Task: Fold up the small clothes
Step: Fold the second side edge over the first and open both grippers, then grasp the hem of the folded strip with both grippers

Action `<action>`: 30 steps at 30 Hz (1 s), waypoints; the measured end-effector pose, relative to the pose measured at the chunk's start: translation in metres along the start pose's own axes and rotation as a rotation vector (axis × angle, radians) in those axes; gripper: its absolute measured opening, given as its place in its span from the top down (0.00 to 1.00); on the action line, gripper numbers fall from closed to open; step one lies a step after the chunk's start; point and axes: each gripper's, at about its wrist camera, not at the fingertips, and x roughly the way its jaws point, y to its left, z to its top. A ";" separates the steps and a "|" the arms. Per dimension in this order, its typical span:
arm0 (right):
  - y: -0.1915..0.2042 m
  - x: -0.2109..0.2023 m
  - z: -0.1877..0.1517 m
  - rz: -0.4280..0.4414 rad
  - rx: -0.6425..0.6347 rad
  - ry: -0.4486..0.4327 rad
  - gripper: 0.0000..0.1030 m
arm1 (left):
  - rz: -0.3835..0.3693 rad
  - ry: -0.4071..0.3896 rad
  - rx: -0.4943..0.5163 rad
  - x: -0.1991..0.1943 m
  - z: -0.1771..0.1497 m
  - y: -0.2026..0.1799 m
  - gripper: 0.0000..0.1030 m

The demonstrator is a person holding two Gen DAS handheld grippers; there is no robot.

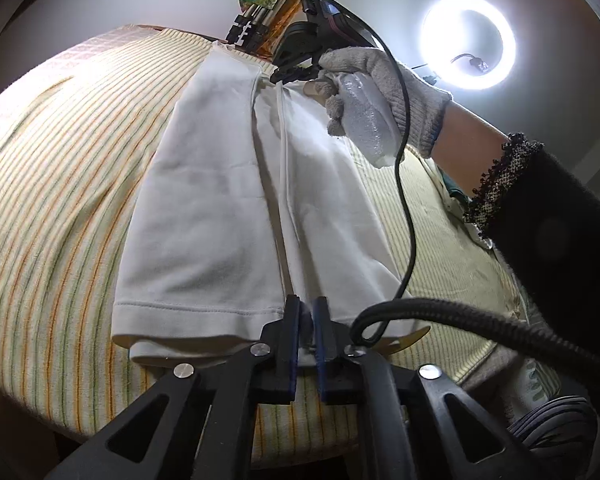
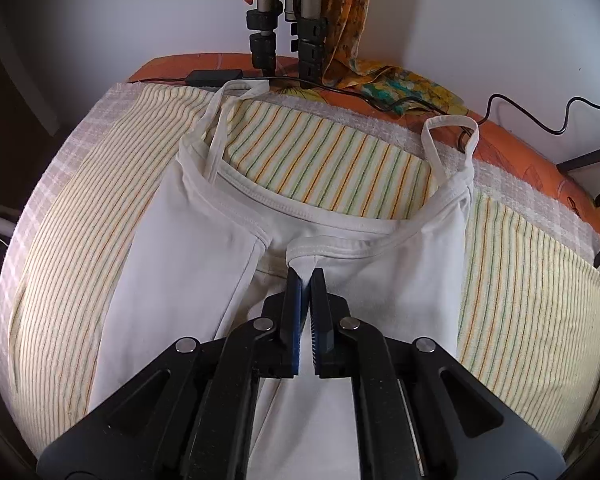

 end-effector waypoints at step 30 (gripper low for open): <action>-0.042 -0.154 -0.296 0.403 0.276 0.078 0.67 | 0.060 0.053 -0.013 -0.054 0.019 0.067 0.58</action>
